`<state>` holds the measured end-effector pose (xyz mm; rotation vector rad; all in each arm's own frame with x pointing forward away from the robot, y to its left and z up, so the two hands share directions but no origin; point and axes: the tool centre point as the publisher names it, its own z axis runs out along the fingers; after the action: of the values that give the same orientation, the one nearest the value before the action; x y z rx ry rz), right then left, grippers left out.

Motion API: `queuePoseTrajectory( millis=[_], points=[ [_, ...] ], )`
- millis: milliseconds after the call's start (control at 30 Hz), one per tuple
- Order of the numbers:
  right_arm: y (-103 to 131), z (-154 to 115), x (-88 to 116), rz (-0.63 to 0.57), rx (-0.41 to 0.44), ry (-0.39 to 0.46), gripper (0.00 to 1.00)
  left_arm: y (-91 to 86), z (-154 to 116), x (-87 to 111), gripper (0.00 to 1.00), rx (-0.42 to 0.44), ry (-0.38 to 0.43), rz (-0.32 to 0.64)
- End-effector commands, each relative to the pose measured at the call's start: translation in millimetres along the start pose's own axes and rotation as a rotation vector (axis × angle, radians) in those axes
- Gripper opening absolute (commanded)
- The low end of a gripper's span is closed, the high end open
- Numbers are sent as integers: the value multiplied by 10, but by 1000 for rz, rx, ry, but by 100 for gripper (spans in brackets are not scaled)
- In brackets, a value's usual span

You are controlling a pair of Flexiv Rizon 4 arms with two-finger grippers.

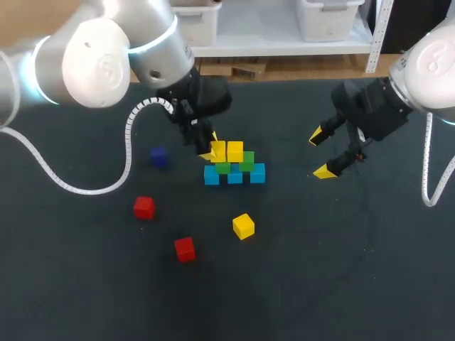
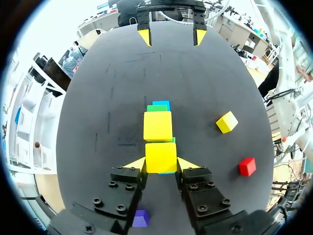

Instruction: Place the blue cubes, place green cubes on the blue cubes, place the yellow cubes on the green cubes, then place the red cubes on the yellow cubes, and place purple cube on the red cubes.

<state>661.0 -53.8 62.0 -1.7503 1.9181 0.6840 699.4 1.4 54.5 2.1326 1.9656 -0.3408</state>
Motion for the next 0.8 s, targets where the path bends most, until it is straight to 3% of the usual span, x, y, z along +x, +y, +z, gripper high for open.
queuePoseTrajectory(
  millis=[33,533,800],
  points=[
    [-10,6,4,-1,-2,-3,100,23,2,5,4,5,-1,2],
    [-10,6,4,-1,-2,-3,100,36,-2,-8,7,4,-2,5],
    [-10,6,4,-1,-2,-3,100,39,-1,-8,19,6,-2,8]
  ],
)
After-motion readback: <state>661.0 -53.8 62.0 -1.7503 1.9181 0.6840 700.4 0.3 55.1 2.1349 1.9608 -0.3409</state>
